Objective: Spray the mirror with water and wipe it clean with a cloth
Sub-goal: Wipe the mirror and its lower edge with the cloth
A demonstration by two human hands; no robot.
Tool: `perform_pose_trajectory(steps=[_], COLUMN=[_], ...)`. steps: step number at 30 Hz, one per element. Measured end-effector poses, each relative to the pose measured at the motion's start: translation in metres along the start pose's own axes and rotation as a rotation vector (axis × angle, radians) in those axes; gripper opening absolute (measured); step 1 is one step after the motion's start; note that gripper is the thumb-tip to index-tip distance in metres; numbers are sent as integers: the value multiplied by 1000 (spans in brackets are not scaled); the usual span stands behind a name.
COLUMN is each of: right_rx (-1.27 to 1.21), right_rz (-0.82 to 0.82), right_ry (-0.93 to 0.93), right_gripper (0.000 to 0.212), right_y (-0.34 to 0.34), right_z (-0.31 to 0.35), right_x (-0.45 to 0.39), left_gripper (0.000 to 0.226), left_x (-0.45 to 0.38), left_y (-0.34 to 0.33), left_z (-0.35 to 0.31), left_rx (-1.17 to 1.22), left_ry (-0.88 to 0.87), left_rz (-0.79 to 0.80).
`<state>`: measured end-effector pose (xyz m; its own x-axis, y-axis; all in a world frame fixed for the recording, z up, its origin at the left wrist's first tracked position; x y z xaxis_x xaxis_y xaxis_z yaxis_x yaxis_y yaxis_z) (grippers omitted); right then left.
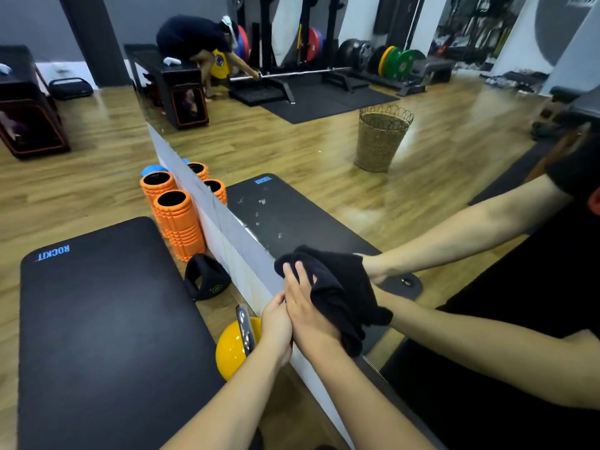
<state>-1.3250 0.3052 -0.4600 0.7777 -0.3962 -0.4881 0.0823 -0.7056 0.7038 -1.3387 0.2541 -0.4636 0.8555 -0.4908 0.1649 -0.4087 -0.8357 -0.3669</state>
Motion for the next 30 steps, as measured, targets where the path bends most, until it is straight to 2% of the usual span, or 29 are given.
perform_pose_trajectory(steps=[2,3,5,7,8,9,12,14,18,21,25,30], right_rx=[131,113,-45,-110,-143,-137,-267,-379,-374,-388,-135,-87], right_rz=[65,118,63,32,-85,-135,-323,-381,-543,-605,-579,-343], right_ry=[86,10,-121,-157,-150,-130,-262,-351,-472,-555,-451,-447], right_gripper=[66,63,56,59,57,53,51,51,47,46,49,55], right_y=[-7,-1,5,12,18,25,79,110,177,203,185,129], right_z=[10,2,-8,-22,-32,-34,-68,-89,-138,-158,-137,-64], right_x=[15,11,5,2,-1,-9,-42,-63,-103,-124,-121,-121], left_gripper=[31,32,36,37,37,37,43,46,48,47,45,37], left_x=[3,2,-3,1,2,2,2,4,0,-9,-23,-54], left_y=[3,2,-3,-8,-13,-18,-39,-53,-87,-104,-92,-46], left_z=[10,11,11,1,-9,-20,-68,-109,-201,-241,-224,-152], left_rx=[24,46,85,142,187,213,278,308,369,377,337,130], left_ry=[31,58,95,95,78,57,-65,-166,-461,-632,-716,-548], left_rz=[-10,-21,-7,-14,-23,-17,18,80,253,318,249,82])
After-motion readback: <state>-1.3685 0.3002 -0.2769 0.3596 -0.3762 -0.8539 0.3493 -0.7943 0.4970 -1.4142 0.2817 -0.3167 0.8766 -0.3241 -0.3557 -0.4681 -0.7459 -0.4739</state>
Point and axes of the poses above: each hand's wrist, its own x-axis away from the middle knuckle, its own y-axis out of the back of the hand, z = x × y, the point moved 5 cm from there along -x, towards the middle knuckle, and after that the axes turned 14 degrees about -y, right-handed, at the moved point
